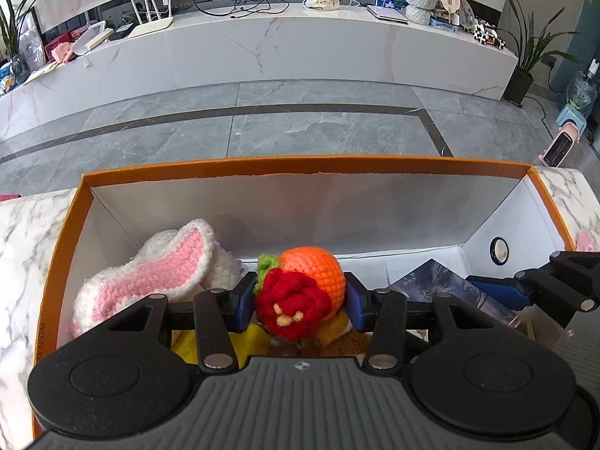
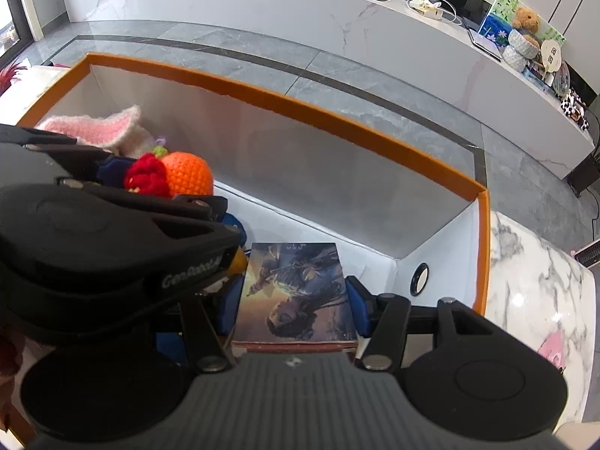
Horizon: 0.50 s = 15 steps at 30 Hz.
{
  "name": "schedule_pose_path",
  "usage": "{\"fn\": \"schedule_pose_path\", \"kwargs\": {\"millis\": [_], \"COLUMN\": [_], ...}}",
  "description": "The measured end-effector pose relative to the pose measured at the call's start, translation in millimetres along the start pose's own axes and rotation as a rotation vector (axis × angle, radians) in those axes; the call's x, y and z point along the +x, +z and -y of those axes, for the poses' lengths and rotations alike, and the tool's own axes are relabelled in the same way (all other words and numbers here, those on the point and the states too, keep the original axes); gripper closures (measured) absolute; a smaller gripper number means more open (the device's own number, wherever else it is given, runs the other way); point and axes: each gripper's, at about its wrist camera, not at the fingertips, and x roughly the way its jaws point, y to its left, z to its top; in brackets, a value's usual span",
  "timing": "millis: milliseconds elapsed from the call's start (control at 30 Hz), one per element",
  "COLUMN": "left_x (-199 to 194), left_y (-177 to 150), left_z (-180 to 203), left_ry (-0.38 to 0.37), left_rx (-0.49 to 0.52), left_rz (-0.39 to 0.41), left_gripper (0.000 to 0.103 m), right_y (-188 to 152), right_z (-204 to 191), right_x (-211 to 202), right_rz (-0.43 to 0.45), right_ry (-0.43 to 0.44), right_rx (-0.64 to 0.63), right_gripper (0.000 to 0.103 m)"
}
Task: Organize objects
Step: 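Lower the fruit with the left gripper while the right lowers the card box into the box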
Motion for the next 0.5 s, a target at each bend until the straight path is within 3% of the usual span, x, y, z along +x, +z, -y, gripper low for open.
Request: {"fn": "schedule_pose_path", "kwargs": {"millis": [500], "left_x": [-1.9], "left_y": [0.1], "left_z": [-0.4], "left_ry": [-0.002], "left_rx": [-0.01], "left_rz": [-0.001], "left_gripper": [0.044], "right_y": [-3.9], "right_z": [-7.4], "right_x": [-2.6], "right_rz": [0.001], "right_ry": [-0.035], "right_rx": [-0.027], "right_gripper": [0.038]}}
